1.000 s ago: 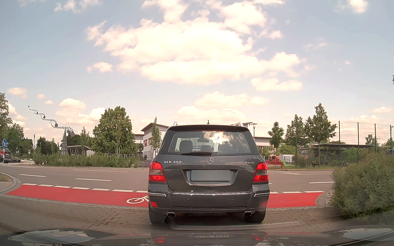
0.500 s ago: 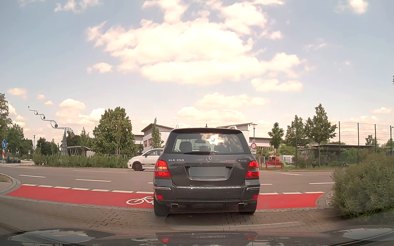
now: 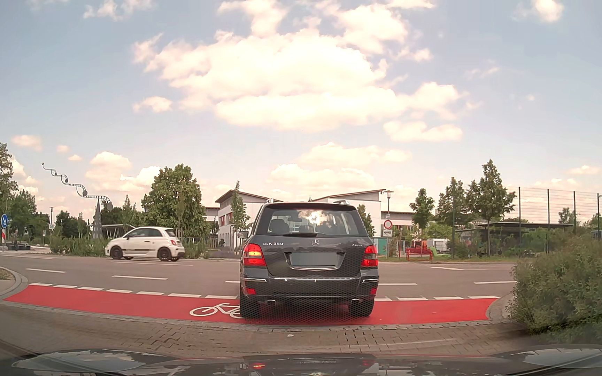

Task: Follow the waypoints while adhering to traffic rules and regulations

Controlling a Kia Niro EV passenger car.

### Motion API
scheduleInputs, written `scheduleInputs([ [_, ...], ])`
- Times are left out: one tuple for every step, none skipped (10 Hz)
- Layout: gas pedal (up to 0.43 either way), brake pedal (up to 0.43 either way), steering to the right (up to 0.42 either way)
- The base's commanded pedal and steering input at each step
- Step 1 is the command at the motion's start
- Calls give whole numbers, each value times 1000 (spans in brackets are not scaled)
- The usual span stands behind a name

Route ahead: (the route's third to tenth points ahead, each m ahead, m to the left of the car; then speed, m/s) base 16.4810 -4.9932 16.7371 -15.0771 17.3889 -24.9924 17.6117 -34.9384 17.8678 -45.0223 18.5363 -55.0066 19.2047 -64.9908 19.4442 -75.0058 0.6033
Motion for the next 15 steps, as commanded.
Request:
scheduleInputs([
  [260,12,-9],
  [260,12,-9],
  [260,12,-9],
  [260,12,-9],
  [260,12,-9],
  [260,12,-9],
  [260,12,-9],
  [248,12,-9],
  [240,12,-9],
  [220,12,-9],
  [197,12,-9],
  [177,12,-9],
  [177,12,-8],
  [169,12,-6],
  [169,12,-6],
])
